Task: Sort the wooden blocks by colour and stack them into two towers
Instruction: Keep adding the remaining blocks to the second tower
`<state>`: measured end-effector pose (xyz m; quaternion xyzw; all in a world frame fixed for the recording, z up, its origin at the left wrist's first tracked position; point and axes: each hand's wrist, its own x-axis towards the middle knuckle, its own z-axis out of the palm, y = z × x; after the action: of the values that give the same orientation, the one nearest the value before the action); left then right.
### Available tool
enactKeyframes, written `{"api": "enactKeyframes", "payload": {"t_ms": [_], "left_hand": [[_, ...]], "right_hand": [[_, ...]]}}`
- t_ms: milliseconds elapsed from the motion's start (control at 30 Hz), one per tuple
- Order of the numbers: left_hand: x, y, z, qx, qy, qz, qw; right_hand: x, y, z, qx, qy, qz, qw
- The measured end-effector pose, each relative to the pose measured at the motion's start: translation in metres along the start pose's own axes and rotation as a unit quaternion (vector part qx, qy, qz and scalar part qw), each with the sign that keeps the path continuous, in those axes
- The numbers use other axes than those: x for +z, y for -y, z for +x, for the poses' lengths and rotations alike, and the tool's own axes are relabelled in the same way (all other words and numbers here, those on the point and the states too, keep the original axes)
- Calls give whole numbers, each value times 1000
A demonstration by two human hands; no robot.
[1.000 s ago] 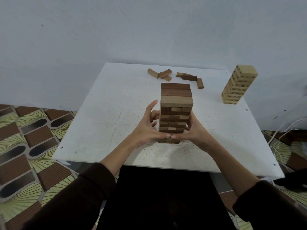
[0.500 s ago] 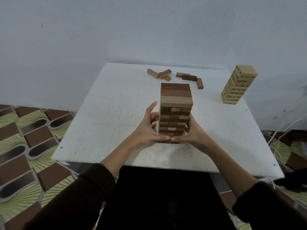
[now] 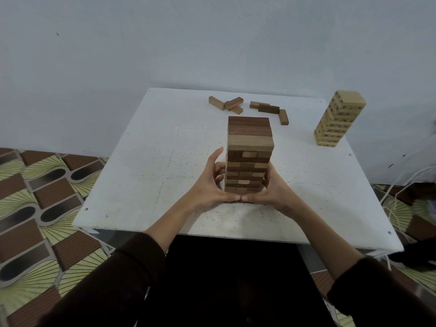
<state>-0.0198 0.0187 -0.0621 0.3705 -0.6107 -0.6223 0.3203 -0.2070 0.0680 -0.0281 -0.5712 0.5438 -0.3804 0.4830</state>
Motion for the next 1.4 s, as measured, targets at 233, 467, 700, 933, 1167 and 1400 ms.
{"api": "enactKeyframes", "payload": {"t_ms": [233, 467, 700, 933, 1167, 1400], "left_hand": [[-1, 1, 1, 6, 0, 13, 1000], [-1, 1, 1, 6, 2, 4, 1000], [0, 2, 2, 9, -6, 5, 1000], [-1, 5, 3, 8, 1, -2, 1000], [-2, 11, 6, 2, 20, 23, 1000], [0, 9, 5, -3, 12, 13, 1000]], "right_hand": [[1, -1, 1, 7, 1, -10, 1000], [2, -1, 0, 5, -2, -5, 1000], [2, -2, 1, 4, -8, -10, 1000], [1, -2, 0, 0, 0, -6, 1000], [2, -4, 2, -2, 11, -32, 999], [2, -6, 2, -1, 1, -28, 1000]]}}
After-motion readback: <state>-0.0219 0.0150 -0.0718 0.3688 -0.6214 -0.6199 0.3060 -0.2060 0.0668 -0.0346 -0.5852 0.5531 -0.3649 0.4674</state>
